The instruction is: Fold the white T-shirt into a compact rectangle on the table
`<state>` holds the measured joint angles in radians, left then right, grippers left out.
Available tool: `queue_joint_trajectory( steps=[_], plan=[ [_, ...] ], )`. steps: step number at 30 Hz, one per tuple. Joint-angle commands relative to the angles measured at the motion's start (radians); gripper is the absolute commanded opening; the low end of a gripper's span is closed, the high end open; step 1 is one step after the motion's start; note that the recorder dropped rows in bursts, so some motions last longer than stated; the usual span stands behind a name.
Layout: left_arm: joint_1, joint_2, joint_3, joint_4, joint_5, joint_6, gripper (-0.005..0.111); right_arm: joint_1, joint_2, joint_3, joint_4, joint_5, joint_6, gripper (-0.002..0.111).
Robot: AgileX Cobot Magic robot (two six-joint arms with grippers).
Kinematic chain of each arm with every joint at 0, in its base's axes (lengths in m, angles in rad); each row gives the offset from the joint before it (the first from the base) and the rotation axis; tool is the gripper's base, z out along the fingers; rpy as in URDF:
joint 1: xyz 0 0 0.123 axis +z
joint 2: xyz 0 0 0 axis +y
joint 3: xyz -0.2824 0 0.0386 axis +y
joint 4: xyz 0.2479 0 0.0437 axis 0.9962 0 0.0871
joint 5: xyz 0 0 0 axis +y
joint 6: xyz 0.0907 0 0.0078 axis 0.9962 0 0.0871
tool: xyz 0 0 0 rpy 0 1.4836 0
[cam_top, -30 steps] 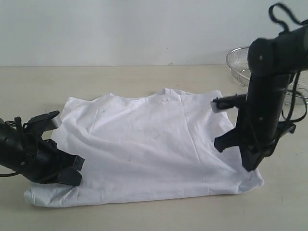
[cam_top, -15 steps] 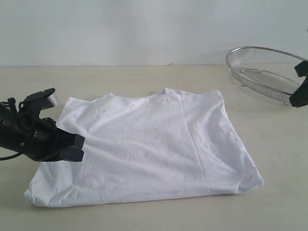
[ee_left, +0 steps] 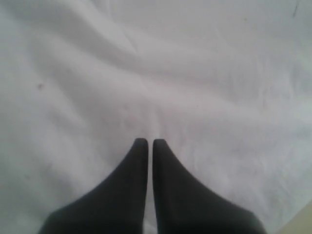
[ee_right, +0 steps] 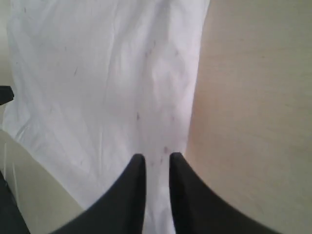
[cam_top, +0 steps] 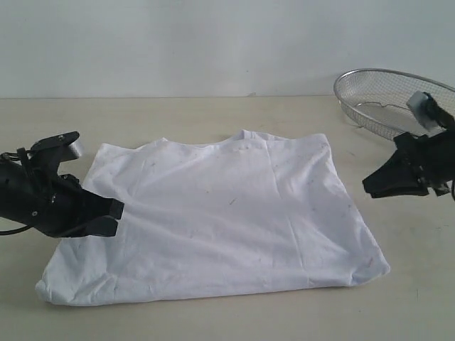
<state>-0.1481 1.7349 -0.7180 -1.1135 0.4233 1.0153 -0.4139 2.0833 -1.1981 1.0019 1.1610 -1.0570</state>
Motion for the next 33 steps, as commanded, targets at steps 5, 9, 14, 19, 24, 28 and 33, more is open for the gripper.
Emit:
queue_joint_trajectory(
  steps=[5,9,14,19,24,28,33],
  plan=[
    [-0.002,0.044,-0.003,-0.004,0.002,0.01,0.005,0.081,0.028,0.0,0.02,-0.109,0.003,0.067],
    [-0.002,0.047,-0.003,-0.004,0.0,0.01,0.005,0.132,0.028,0.0,0.017,-0.184,0.023,0.069],
    [-0.002,0.047,-0.003,-0.004,-0.005,0.01,0.005,0.209,0.043,0.0,0.016,-0.288,0.044,0.069],
    [-0.002,0.047,-0.003,-0.004,-0.005,0.01,0.005,0.261,0.068,0.0,0.014,-0.335,0.095,0.069],
    [-0.002,0.047,-0.003,-0.004,-0.005,0.01,0.005,0.274,0.114,0.0,0.013,-0.333,0.117,0.056],
    [-0.002,0.047,-0.003,-0.004,-0.003,0.01,0.005,0.274,0.153,0.0,0.01,-0.33,0.132,0.046],
    [-0.002,0.047,-0.003,-0.004,-0.003,0.01,0.005,0.274,0.162,0.0,0.0,-0.316,0.146,0.044]
  ],
)
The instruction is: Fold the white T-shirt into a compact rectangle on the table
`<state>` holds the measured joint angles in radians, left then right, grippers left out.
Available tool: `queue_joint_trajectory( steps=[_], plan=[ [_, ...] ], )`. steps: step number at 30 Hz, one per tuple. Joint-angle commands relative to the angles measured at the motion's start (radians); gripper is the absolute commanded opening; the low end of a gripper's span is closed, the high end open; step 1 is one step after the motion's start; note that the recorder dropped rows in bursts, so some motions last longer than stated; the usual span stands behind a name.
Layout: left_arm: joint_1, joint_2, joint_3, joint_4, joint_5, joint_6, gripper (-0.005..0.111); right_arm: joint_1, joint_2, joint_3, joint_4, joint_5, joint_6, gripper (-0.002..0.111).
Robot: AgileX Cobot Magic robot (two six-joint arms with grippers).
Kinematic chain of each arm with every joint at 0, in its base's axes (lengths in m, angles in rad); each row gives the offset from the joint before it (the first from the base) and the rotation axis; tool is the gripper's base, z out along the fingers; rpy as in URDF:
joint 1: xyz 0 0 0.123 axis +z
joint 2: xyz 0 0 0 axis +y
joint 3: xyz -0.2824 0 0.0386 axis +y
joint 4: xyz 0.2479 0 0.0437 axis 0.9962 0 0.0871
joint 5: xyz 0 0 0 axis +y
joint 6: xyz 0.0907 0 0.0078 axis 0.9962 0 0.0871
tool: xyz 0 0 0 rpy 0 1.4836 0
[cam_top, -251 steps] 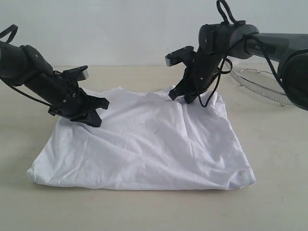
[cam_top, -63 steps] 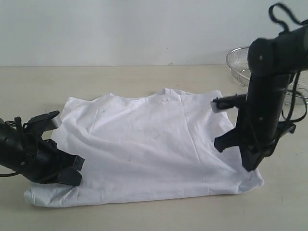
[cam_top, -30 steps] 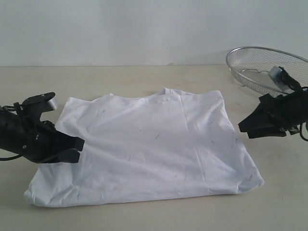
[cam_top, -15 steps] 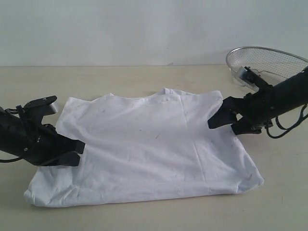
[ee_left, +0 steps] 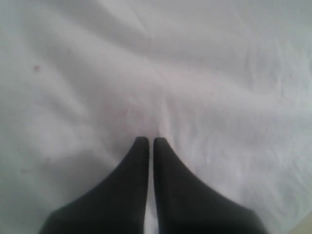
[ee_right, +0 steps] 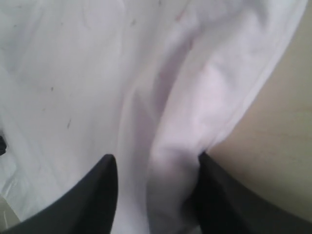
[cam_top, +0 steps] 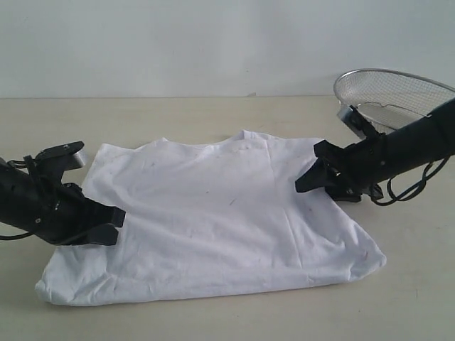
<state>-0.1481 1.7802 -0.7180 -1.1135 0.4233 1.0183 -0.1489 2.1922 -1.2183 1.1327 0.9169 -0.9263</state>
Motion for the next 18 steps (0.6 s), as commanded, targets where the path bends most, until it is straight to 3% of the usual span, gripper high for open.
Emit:
queue_joint_trajectory(
  steps=[1,5,12,18],
  plan=[
    [-0.002,0.001,-0.003,-0.004,-0.005,0.007,0.005,0.009,0.053,0.02,-0.142,-0.071,0.024,0.039],
    [-0.002,0.001,-0.003,0.0,-0.005,0.007,0.005,0.009,0.053,0.02,-0.205,-0.073,0.028,0.0],
    [-0.002,0.001,-0.003,0.0,-0.005,0.007,0.005,-0.002,0.051,0.02,-0.342,-0.118,0.107,0.0],
    [-0.002,0.001,-0.003,-0.004,0.0,0.007,0.005,-0.081,0.051,0.02,-0.525,-0.114,0.248,0.0]
  ],
)
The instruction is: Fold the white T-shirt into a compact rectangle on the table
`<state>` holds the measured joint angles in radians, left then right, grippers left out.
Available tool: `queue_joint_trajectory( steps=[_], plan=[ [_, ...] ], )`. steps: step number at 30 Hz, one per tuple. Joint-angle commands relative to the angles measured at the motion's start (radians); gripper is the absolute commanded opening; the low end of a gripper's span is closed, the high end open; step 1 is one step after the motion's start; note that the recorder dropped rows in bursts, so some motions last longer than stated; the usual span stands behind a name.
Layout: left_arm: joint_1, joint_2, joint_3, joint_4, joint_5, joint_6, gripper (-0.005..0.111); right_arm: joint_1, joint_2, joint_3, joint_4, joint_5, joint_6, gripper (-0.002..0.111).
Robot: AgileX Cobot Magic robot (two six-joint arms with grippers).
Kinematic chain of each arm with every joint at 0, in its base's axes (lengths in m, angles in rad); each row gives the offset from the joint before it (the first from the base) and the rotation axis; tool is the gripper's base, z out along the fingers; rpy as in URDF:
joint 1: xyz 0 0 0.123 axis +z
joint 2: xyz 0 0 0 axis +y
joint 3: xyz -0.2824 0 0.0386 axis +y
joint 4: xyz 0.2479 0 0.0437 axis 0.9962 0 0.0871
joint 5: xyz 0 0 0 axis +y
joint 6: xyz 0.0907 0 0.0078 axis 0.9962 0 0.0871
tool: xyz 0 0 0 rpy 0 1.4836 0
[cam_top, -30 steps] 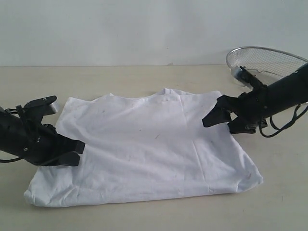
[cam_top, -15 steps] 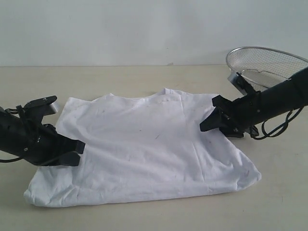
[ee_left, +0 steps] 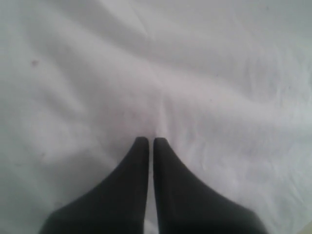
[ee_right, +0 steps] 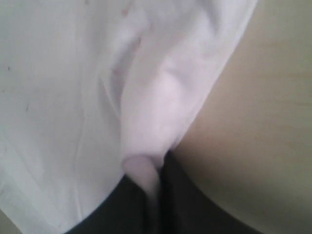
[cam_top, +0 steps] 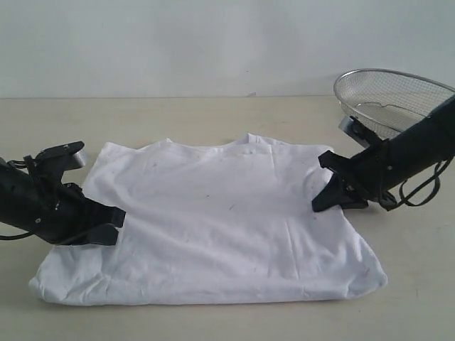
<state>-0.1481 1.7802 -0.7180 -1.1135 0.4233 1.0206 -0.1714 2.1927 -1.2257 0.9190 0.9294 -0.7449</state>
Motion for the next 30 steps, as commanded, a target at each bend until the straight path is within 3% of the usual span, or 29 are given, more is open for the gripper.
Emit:
queue_joint_trajectory(
  steps=[1,12,19,21,25,30],
  plan=[
    [-0.002,0.001,-0.003,-0.004,0.0,0.005,0.005,-0.078,0.051,0.027,-0.334,-0.123,0.082,0.0],
    [-0.002,0.001,-0.003,-0.06,0.051,0.02,0.005,-0.206,-0.024,0.027,-0.415,-0.137,0.171,0.0],
    [-0.004,0.001,-0.012,-0.317,0.137,0.268,0.005,-0.188,-0.116,0.027,-0.428,-0.11,0.168,0.0],
    [-0.041,0.01,-0.039,-0.317,0.166,0.271,0.005,-0.183,-0.116,0.027,-0.428,-0.106,0.168,0.0],
    [-0.147,0.063,-0.075,-0.303,0.092,0.269,0.005,-0.177,-0.116,0.027,-0.424,-0.082,0.17,0.0],
    [-0.154,0.161,-0.075,-0.273,0.073,0.231,0.005,-0.177,-0.127,0.027,-0.406,-0.056,0.17,0.0]
  ],
)
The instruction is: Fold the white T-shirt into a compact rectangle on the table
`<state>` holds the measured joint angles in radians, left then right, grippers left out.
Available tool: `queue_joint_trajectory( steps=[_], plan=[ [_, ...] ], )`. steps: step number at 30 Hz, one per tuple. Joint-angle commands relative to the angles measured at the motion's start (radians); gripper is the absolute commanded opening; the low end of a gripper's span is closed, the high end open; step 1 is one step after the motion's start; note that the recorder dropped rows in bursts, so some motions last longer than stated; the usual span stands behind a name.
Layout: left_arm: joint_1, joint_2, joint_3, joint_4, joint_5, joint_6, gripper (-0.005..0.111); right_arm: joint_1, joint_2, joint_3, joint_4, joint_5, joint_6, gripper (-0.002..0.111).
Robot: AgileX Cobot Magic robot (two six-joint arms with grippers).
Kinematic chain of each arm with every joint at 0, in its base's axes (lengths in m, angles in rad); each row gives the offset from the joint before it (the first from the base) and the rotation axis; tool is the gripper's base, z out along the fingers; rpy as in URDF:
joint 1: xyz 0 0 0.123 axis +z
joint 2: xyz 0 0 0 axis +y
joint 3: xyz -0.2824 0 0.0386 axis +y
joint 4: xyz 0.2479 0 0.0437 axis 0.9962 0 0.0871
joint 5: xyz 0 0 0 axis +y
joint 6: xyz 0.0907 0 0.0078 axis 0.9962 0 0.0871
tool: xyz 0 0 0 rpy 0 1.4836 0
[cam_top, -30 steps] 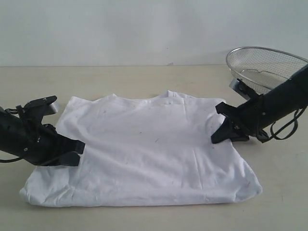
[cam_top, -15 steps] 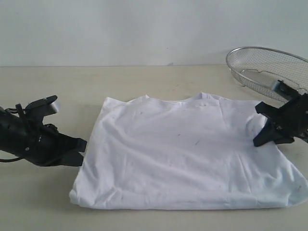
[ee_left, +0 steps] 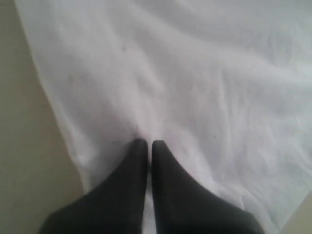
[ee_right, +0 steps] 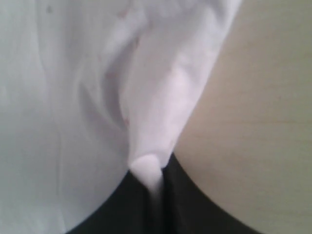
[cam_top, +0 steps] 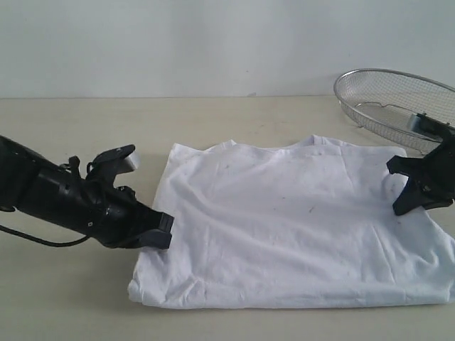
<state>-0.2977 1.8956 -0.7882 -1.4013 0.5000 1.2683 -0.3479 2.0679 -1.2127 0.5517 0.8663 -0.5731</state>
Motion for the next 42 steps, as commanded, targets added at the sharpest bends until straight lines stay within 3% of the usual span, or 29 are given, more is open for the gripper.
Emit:
queue_joint_trajectory(
  steps=[1,9,23,42],
  plan=[
    [-0.005,0.052,-0.005,0.015,-0.004,-0.017,0.005,0.0,-0.013,0.014,-0.031,0.011,-0.002,0.0],
    [-0.005,0.056,-0.005,0.015,-0.004,-0.017,0.005,0.021,-0.18,0.014,0.04,0.033,-0.004,0.0],
    [-0.005,0.056,-0.005,0.015,-0.004,-0.017,0.005,0.305,-0.233,-0.012,0.042,0.016,0.081,0.0],
    [-0.005,0.056,-0.005,0.015,-0.001,-0.017,0.005,0.51,-0.232,-0.205,0.039,0.081,0.222,0.0]
  ],
)
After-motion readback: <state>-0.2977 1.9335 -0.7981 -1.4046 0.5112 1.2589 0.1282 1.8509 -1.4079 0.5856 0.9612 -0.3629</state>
